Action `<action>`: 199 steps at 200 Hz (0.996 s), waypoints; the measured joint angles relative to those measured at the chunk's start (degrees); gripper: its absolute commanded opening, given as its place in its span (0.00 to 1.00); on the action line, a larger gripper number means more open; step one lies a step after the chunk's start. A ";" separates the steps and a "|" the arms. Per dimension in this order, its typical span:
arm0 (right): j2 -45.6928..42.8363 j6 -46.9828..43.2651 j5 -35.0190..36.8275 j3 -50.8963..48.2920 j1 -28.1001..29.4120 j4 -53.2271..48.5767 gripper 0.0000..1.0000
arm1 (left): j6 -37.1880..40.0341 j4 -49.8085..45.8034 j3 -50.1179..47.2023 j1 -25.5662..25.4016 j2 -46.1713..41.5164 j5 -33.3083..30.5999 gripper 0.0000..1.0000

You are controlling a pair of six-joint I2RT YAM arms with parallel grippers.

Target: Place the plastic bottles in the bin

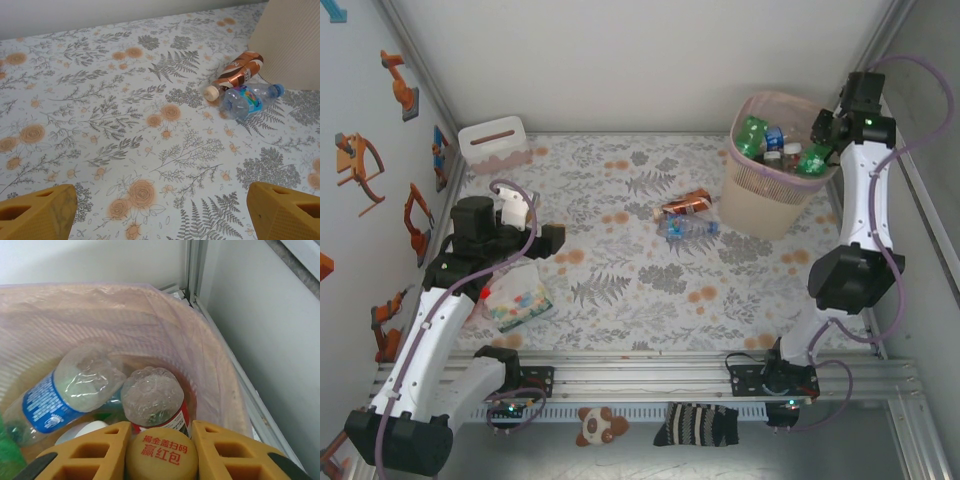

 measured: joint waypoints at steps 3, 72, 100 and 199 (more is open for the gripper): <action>0.20 -0.09 0.15 0.02 -0.04 -0.07 0.43 | 0.00 0.00 0.00 0.00 0.00 -0.02 0.88; 0.81 0.61 -0.24 4.15 -0.11 -5.81 0.61 | 0.00 0.00 0.02 0.00 0.00 -0.02 0.88; -1.73 0.79 -0.31 4.55 -0.46 -6.84 0.57 | 0.00 0.00 0.00 0.00 0.00 -0.02 0.88; -10.84 2.34 -7.04 2.60 4.76 -10.43 0.43 | 0.00 0.00 0.02 0.02 0.00 0.00 0.88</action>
